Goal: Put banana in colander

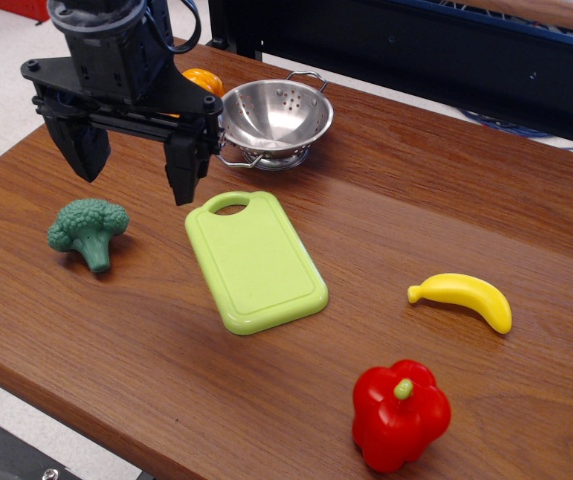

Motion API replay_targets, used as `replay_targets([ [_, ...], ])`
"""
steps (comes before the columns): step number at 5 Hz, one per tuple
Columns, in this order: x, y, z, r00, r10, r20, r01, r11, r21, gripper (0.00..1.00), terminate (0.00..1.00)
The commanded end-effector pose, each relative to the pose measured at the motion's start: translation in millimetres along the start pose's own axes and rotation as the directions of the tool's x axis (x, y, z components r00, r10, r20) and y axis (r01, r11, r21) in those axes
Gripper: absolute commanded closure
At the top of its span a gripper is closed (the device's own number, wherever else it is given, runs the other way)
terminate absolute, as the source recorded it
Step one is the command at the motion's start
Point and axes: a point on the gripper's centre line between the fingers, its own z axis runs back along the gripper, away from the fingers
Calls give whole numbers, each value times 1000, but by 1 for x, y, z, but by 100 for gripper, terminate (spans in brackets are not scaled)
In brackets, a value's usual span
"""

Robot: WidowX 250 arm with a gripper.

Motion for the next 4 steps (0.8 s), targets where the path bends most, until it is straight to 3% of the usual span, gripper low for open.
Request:
replay_targets([
  [1, 0, 0, 0, 1000, 0, 0, 0, 1000, 0, 0, 0],
  [2, 35, -21, -15, 965, -259, 33, 257, 965, 45, 0, 0],
  [3, 56, -50, -27, 866, -497, 47, 494, 867, 68, 0, 0],
  [4, 58, -78, -33, 709, -698, 97, 687, 715, 130, 0, 0],
])
